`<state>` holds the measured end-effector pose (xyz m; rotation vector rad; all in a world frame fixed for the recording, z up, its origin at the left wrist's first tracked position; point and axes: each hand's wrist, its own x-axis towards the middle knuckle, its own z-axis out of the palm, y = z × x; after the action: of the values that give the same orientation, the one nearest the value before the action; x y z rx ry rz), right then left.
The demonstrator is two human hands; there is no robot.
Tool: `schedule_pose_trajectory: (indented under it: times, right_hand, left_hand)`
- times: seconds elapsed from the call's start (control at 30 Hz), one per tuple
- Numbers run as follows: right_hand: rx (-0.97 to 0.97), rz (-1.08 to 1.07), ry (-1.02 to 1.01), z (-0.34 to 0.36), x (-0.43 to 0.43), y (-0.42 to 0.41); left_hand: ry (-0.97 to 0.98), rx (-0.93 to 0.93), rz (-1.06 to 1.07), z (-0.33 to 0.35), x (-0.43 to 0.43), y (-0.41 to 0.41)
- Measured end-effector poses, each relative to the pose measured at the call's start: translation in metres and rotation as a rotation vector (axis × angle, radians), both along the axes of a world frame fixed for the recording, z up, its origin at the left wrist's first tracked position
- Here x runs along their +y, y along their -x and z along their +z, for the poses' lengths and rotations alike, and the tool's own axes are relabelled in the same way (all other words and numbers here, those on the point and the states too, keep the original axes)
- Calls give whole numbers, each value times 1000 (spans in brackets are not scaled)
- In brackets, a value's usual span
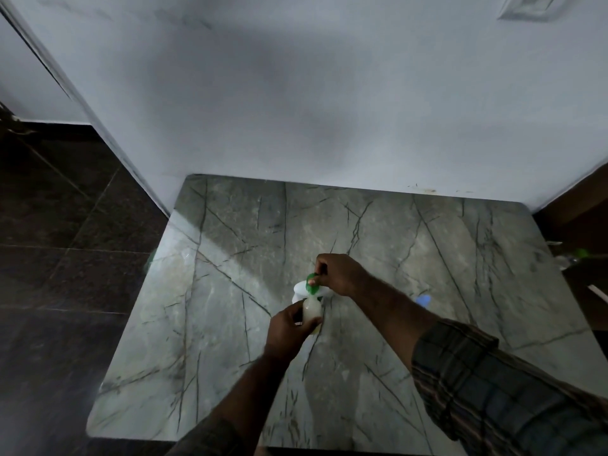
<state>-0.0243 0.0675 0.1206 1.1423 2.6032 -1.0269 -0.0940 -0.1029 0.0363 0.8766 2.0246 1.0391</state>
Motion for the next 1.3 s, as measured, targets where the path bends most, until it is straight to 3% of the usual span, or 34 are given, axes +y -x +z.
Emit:
schedule_pose_trajectory:
  times: [1.07, 1.3]
  right_hand:
    - [-53, 40, 15, 0, 4, 0]
    - [-8, -36, 65, -2, 3, -4]
  left_hand:
    - [-5, 13, 2, 0, 1, -1]
    - [-31, -6, 25, 2, 0, 1]
